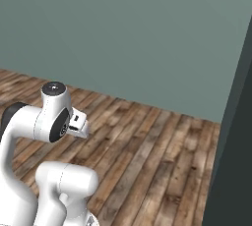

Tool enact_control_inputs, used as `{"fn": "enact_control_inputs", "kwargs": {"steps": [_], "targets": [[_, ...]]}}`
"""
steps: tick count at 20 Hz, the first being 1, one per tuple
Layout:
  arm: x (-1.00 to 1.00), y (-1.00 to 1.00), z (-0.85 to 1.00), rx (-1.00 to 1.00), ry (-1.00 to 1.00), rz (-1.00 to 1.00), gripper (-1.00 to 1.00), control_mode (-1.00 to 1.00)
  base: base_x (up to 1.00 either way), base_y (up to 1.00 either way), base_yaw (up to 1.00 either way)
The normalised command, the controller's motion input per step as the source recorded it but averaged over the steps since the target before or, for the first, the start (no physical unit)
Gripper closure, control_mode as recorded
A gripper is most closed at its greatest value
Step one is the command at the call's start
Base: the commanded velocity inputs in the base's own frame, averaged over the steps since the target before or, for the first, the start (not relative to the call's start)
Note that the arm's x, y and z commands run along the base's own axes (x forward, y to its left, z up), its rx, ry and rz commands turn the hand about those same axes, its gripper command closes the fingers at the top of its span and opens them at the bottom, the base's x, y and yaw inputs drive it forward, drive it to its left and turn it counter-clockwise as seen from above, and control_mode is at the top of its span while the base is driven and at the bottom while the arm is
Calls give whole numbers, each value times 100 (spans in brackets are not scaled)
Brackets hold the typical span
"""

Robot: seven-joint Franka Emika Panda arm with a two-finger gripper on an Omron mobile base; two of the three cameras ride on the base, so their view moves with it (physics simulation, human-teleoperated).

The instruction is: Four empty soda cans are scattered around the kitchen. Gather all the cans and cluster them next to the stove for recycling.

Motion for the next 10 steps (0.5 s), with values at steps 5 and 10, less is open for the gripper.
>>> {"fn": "enact_control_inputs", "kwargs": {"steps": [5, 10], "targets": [[0, 0, 0, 0, 0, 0, -100, 100, 59, -33, 12], [0, 0, 0, 0, 0, 0, -100, 100, 59, -33, 13]]}}
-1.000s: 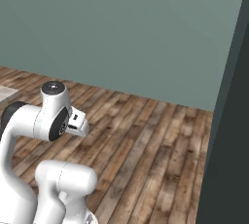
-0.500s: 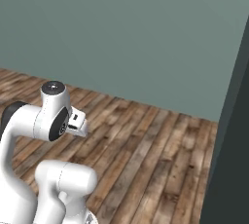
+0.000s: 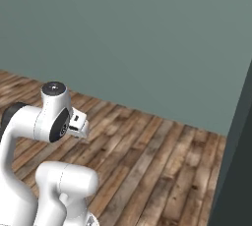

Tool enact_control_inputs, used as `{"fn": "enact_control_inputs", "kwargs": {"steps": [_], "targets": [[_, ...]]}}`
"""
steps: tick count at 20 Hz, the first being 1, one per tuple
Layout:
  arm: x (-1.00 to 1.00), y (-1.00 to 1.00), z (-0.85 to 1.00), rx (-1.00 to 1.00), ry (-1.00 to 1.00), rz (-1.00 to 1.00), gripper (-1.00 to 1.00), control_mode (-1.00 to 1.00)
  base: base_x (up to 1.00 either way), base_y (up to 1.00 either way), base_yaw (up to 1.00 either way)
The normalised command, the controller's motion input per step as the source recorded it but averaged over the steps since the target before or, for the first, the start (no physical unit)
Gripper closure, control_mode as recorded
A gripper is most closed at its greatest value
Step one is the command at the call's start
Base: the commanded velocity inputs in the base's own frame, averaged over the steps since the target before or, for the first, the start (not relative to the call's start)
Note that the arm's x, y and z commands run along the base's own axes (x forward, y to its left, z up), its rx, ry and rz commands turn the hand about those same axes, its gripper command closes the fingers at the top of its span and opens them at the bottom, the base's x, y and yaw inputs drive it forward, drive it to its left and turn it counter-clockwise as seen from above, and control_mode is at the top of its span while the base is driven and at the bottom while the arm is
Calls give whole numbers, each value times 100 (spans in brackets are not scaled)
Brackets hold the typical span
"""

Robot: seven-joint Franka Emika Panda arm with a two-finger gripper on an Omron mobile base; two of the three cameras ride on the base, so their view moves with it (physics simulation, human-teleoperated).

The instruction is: Four empty soda cans are scattered around the kitchen. Gather all the cans and cluster them next to the stove for recycling.

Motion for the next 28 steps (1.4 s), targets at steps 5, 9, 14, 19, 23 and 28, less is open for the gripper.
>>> {"fn": "enact_control_inputs", "kwargs": {"steps": [5, 9, 14, 19, 23, 28], "targets": [[0, 0, 0, 0, 0, 0, -100, 100, 59, -30, 17], [0, 0, 0, 0, 0, 0, -100, 100, 57, -27, 22], [0, 0, 0, 0, 0, 0, -100, 100, 57, -25, 25], [0, 0, 0, 0, 0, 0, -100, 100, 57, -23, 29], [0, 0, 0, 0, 0, 0, -100, 100, 54, -18, 36], [0, 0, 0, 0, 0, 0, -100, 100, 53, -13, 44]]}}
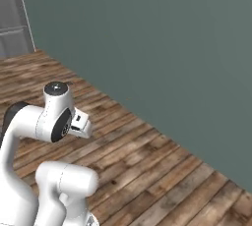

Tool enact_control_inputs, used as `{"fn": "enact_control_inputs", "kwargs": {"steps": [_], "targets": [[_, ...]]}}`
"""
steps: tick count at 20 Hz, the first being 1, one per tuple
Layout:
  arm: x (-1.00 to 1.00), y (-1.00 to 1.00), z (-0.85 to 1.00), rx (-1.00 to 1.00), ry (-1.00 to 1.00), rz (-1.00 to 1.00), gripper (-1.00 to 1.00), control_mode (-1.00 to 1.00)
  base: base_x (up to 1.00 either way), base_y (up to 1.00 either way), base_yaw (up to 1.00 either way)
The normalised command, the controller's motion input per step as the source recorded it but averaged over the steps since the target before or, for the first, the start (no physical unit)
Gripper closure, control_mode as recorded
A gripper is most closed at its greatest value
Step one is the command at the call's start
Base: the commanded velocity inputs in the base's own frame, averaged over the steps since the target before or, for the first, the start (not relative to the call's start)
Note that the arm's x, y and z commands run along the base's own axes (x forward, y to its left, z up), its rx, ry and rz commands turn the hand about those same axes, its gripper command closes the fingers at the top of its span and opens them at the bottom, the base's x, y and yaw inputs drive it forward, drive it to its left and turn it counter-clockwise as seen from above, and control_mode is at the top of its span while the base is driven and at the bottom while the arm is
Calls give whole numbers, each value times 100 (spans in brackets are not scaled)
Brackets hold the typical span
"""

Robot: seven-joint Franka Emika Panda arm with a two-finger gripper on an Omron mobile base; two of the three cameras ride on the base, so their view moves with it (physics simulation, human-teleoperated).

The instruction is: Four empty soda cans are scattered around the kitchen. Gather all the cans and cluster them next to the stove for recycling.

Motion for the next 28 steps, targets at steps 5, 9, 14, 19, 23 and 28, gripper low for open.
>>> {"fn": "enact_control_inputs", "kwargs": {"steps": [5, 9, 14, 19, 23, 28], "targets": [[0, 0, 0, 0, 0, 0, -100, 100, 52, -13, 46], [0, 0, 0, 0, 0, 0, -100, 100, 53, -14, 43], [0, 0, 0, 0, 0, 0, -100, 100, 56, -19, 35], [0, 0, 0, 0, 0, 0, -100, 100, 59, -22, 27], [0, 0, 0, 0, 0, 0, -100, 100, 60, -22, 25], [0, 0, 0, 0, 0, 0, -100, 100, 62, -22, 24]]}}
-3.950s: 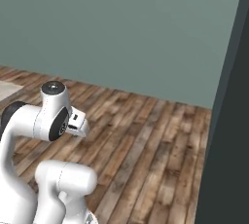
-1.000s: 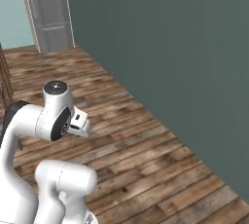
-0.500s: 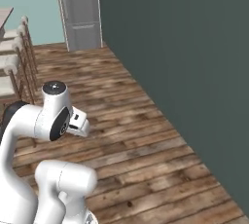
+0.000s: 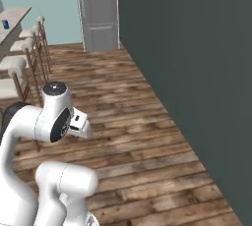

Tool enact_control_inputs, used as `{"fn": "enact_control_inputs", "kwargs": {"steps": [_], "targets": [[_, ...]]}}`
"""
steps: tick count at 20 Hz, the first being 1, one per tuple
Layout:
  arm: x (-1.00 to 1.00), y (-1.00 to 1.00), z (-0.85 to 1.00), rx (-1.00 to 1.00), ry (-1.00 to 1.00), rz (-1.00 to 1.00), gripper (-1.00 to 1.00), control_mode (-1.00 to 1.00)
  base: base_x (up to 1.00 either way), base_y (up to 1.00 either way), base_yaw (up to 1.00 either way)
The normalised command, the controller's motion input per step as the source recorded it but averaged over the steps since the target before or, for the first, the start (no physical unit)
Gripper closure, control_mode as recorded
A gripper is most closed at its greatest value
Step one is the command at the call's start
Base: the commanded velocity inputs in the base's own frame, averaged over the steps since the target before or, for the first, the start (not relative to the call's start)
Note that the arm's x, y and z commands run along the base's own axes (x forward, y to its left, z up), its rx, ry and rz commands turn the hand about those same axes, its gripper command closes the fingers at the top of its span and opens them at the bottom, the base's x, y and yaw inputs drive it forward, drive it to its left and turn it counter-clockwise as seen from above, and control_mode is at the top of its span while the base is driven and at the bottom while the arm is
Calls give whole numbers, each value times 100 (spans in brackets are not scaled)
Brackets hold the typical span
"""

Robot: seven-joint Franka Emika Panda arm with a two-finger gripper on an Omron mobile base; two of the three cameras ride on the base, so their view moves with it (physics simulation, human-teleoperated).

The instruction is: Four empty soda cans are scattered around the kitchen. Gather all the cans and cluster them next to the stove for recycling.

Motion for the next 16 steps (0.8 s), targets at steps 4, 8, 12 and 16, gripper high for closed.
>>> {"fn": "enact_control_inputs", "kwargs": {"steps": [4, 8, 12, 16], "targets": [[0, 0, 0, 0, 0, 0, -100, 100, 63, -20, 25], [0, 0, 0, 0, 0, 0, -100, 100, 63, -19, 26], [0, 0, 0, 0, 0, 0, -100, 100, 64, -21, 24], [0, 0, 0, 0, 0, 0, -100, 100, 66, -22, 20]]}}
